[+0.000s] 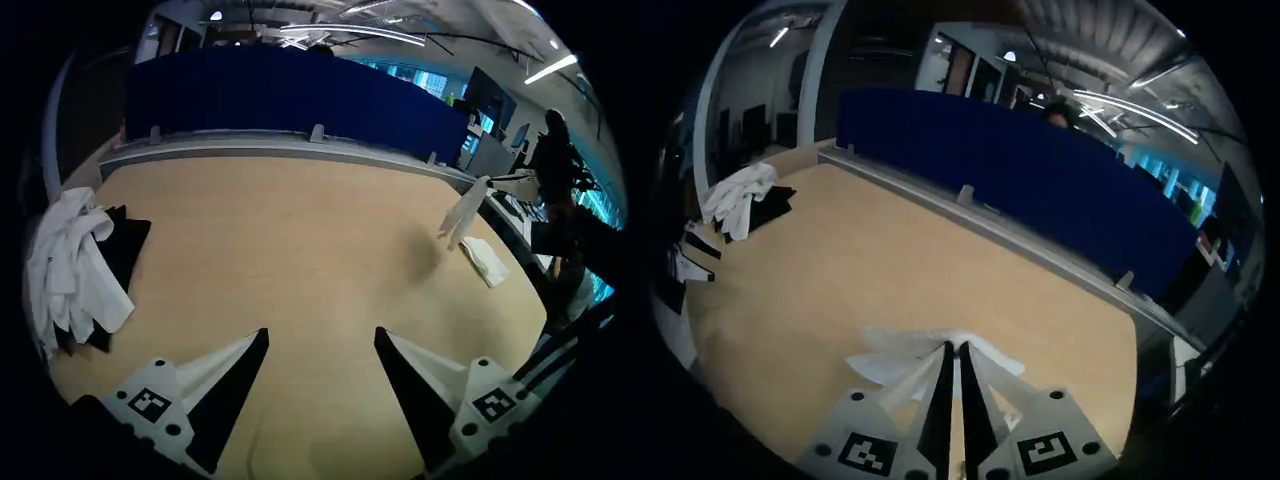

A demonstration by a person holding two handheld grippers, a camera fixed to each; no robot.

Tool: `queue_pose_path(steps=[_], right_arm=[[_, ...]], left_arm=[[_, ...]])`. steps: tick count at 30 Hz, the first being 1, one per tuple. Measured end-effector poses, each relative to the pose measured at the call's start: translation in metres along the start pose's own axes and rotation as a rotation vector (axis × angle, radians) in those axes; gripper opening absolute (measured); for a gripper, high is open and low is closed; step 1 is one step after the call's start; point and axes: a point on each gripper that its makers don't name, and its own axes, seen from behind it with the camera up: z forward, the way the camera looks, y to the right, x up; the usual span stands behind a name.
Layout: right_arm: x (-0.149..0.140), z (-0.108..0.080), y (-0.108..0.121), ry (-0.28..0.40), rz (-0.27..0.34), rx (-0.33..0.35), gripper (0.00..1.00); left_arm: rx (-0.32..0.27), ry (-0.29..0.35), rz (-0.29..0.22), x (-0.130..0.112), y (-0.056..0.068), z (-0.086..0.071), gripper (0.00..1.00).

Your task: Fold towel

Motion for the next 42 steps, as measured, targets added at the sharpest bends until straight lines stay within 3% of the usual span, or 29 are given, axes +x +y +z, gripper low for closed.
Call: queue_pose_path(steps=[10, 17, 24, 30, 42], right_arm=[[-0.031, -0.008, 0.071, -0.051, 0.024, -0.078, 0.05], [-0.047, -0.012, 0.103, -0.076, 0.045, -0.117, 0.05], [-0.067, -0.018, 0.112, -0.108, 0.059, -0.131, 0.05], [-0.094, -0.034, 0.116, -0.136, 0.088, -0.155, 0.05], [-0.195, -0.074, 0.123, -0.252, 0.243, -0.241, 0.05]], left_arm=[[0.002, -0.003, 0.001, 0.006, 0.005, 0.007, 0.98], [0.000, -0.007, 0.007, 0.010, 0.007, 0.012, 0.98], [-0.003, -0.008, 0.016, 0.012, 0.011, 0.014, 0.98], [-0.005, -0.006, 0.016, 0.014, 0.012, 0.013, 0.98], [-0.007, -0.010, 0.030, 0.013, 0.013, 0.010, 0.98]])
